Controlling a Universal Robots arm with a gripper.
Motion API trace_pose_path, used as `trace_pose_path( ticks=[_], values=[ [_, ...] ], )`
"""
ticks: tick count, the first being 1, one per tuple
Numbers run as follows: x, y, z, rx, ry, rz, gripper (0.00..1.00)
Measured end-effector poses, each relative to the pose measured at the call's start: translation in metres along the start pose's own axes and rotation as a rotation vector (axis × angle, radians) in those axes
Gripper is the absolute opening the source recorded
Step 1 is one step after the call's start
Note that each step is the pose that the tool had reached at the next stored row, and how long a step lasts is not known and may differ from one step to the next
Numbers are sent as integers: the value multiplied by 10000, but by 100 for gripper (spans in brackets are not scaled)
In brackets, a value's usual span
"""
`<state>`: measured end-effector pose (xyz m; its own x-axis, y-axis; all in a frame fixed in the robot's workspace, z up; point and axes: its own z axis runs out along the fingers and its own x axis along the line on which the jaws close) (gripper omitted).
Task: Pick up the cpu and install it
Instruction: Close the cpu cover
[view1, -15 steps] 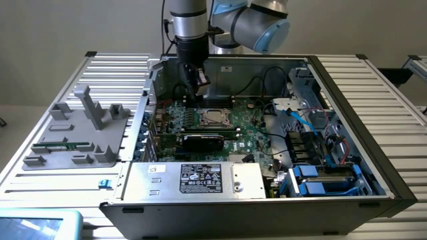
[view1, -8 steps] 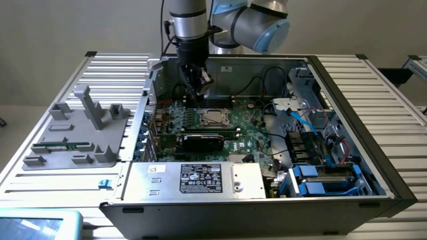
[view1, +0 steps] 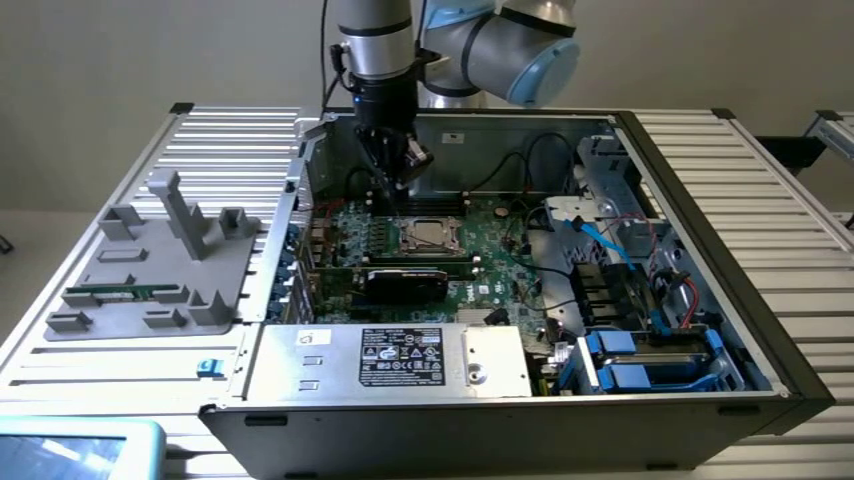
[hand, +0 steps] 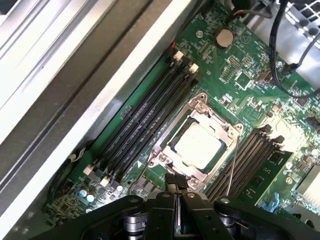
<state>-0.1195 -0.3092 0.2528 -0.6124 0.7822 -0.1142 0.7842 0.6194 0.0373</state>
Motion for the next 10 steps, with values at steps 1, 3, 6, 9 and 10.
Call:
trace_pose_path(
  ticks=[1, 3, 6, 9, 10],
  values=[
    [1, -1, 0, -21, 7, -179, 9],
    [3, -3, 1, -59, 20, -510, 9],
    [7, -8, 1, -113, 37, -975, 9],
    [11, -13, 2, -160, 53, -1400, 9],
    [12, -15, 2, -176, 58, -1536, 9]
  ],
)
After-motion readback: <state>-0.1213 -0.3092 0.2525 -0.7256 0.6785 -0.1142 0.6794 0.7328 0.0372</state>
